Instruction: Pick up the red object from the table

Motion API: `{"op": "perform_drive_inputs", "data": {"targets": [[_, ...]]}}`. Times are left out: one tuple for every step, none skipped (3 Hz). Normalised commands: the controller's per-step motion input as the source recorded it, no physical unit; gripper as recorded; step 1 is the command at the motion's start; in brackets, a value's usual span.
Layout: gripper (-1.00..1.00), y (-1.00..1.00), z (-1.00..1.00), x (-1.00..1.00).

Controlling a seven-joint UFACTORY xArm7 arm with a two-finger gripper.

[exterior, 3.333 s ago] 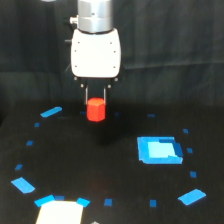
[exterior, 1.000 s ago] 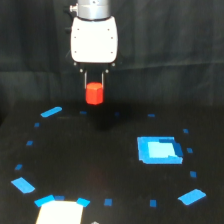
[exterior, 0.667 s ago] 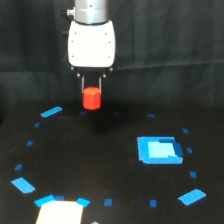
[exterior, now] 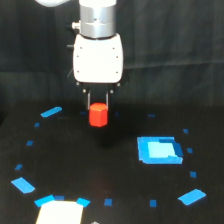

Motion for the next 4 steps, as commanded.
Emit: {"op": "perform_drive_inputs", "data": {"targets": [[-1.00, 0.79, 1.00, 0.34], [-1.00, 1.00, 0.86, -0.05], [-1.00, -0.13, -0.96, -0.67], [-0.44, -0.52, -0.95, 0.36]]}}
